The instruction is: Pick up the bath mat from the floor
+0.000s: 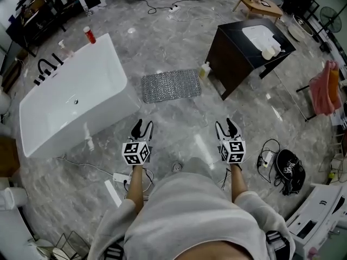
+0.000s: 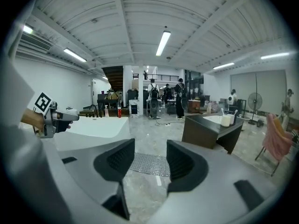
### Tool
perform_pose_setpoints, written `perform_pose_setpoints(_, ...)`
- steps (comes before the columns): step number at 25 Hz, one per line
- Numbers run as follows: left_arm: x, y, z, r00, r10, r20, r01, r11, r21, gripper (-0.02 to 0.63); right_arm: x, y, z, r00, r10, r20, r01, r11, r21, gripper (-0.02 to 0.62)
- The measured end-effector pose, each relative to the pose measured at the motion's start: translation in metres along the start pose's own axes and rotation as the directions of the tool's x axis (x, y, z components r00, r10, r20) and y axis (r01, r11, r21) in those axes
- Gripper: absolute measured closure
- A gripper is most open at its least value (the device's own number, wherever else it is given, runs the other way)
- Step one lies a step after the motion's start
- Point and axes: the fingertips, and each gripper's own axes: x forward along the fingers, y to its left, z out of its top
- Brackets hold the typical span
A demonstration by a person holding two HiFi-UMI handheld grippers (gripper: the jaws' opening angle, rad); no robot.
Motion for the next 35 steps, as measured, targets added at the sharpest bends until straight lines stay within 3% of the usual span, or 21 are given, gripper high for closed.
perform_pose_setpoints(12,0.023,0.011,-0.002,0.999,0.02,-0.026,-0.02,1.0,0.008,0.402,0.034,-0.009,-0.004,0.999,0.03,-0.015,-0.03,1.0,0.004,0.4)
perform_pose_setpoints(24,0.123,0.023,0.039,0.999,0.049,-0.024,-0.048,0.999,0.023,0.402,0.128,-0.065,0.019,0.998,0.055,-0.021,-0.054,0.998,0.03,0.4)
perform_pose_setpoints(35,0.205,0.049,0.077,0.989,0.131,-0.061,-0.131,0.991,0.004,0.402,0.229,-0.124,0.061,0.993,0.11,-0.043,-0.109,0.993,0.036,0.4)
